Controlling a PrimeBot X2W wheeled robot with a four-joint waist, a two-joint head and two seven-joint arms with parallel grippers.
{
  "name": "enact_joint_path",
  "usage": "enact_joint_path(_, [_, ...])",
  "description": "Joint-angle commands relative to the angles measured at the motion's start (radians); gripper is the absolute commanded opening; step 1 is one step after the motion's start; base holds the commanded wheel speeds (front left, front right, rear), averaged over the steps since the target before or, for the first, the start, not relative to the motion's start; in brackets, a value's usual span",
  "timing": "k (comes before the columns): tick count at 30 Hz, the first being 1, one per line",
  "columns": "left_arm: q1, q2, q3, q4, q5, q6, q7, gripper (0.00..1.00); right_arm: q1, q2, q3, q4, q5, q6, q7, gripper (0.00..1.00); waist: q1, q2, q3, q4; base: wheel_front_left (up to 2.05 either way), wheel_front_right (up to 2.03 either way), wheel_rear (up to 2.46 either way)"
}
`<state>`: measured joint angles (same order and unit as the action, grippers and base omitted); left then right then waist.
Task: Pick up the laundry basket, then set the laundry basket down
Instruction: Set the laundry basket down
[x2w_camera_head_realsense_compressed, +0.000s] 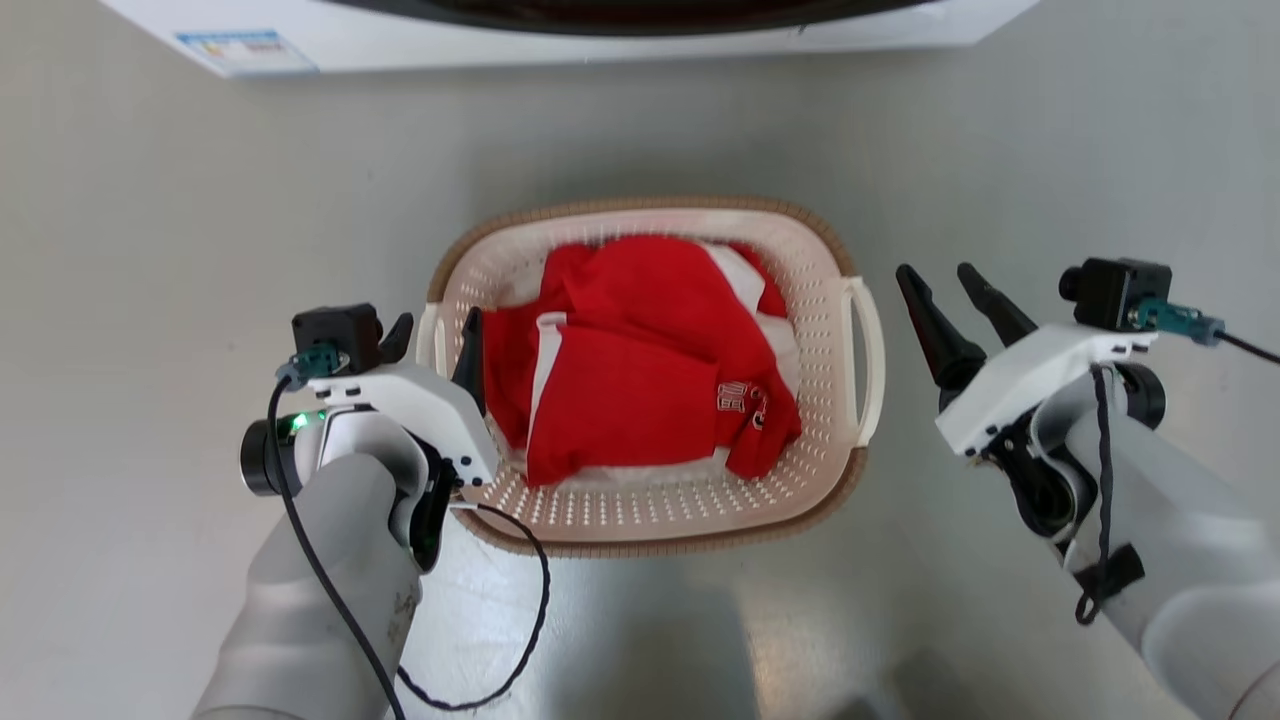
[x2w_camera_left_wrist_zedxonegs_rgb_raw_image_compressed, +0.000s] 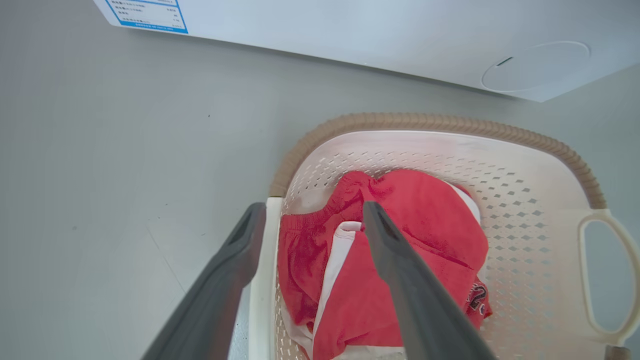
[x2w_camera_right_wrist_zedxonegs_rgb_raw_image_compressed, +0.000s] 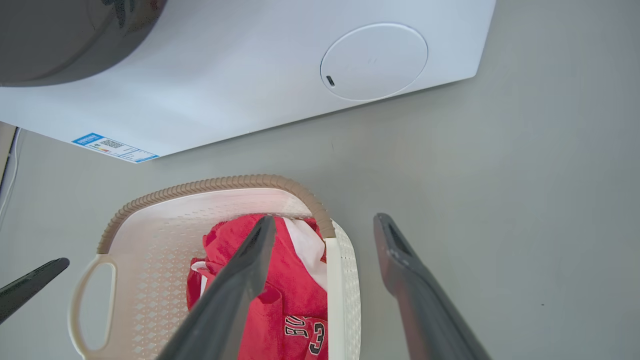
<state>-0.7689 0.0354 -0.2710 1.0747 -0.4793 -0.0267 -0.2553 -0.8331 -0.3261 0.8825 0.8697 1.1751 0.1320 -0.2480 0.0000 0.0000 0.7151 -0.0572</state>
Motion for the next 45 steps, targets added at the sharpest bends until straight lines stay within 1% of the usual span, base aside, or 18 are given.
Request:
enact_joint_path(1, [0.047,0.025,0.032,-0.025,0.014,-0.002,-0.006,1.0,0.078,0.001,-0.011,-0.019,-0.027,-0.001,-0.014,1.0,0.0,0.0,-0.057,-0.01,0.0,0.0,0.0])
enact_joint_path(8, [0.134,0.029,0.099,-0.133,0.08,-0.018,-0.006,1.0,0.161,0.005,-0.135,-0.095,-0.181,-0.001,-0.014,1.0,0.0,0.0,-0.197,-0.019,0.0,0.0,0.0])
enact_joint_path(9, [0.134,0.029,0.099,-0.133,0.08,-0.018,-0.006,1.0,0.161,0.005,-0.135,-0.095,-0.181,-0.001,-0.014,1.0,0.0,0.0,-0.197,-0.019,0.0,0.0,0.0])
enact_joint_path(10, [0.149,0.028,0.11,-0.149,0.087,-0.021,-0.006,1.0,0.174,0.006,-0.16,-0.108,-0.205,-0.001,-0.014,1.0,0.0,0.0,-0.217,-0.02,0.0,0.0,0.0])
enact_joint_path(11, [0.178,0.027,0.128,-0.184,0.106,-0.028,-0.006,1.0,0.2,0.012,-0.212,-0.133,-0.257,-0.001,-0.014,1.0,0.0,0.0,-0.253,-0.024,0.0,0.0,0.0])
enact_joint_path(16, [0.252,0.023,0.173,-0.283,0.152,-0.037,-0.006,1.0,0.269,0.04,-0.404,-0.211,-0.431,-0.001,-0.014,1.0,0.0,0.0,-0.33,-0.029,0.0,0.0,0.0])
enact_joint_path(18, [0.28,0.021,0.189,-0.319,0.168,-0.04,-0.006,1.0,0.305,0.056,-0.462,-0.244,-0.49,-0.001,-0.014,1.0,0.0,0.0,-0.356,-0.028,0.0,0.0,0.0])
enact_joint_path(20, [0.304,0.02,0.207,-0.36,0.178,-0.043,-0.006,1.0,0.338,0.068,-0.499,-0.272,-0.534,-0.001,-0.014,1.0,0.0,0.0,-0.381,-0.025,0.0,0.0,0.0])
enact_joint_path(26, [0.372,0.016,0.245,-0.487,0.207,-0.053,-0.006,1.0,0.419,0.092,-0.585,-0.348,-0.609,-0.001,-0.014,1.0,0.0,0.0,-0.447,-0.016,0.0,0.0,0.0])
enact_joint_path(32, [0.421,0.015,0.245,-0.559,0.218,-0.06,-0.006,1.0,0.479,0.104,-0.642,-0.418,-0.663,-0.001,-0.014,1.0,0.0,0.0,-0.517,-0.016,0.0,0.0,0.0])
enact_joint_path(39, [0.501,0.015,0.26,-0.631,0.215,-0.053,-0.006,1.0,0.539,0.122,-0.686,-0.476,-0.722,-0.001,-0.014,1.0,0.0,0.0,-0.6,-0.025,0.0,0.0,0.0])
enact_joint_path(45, [0.537,0.015,0.259,-0.685,0.212,-0.043,-0.006,1.0,0.585,0.132,-0.724,-0.523,-0.77,-0.001,-0.014,1.0,0.0,0.0,-0.639,-0.02,0.0,0.0,0.0])
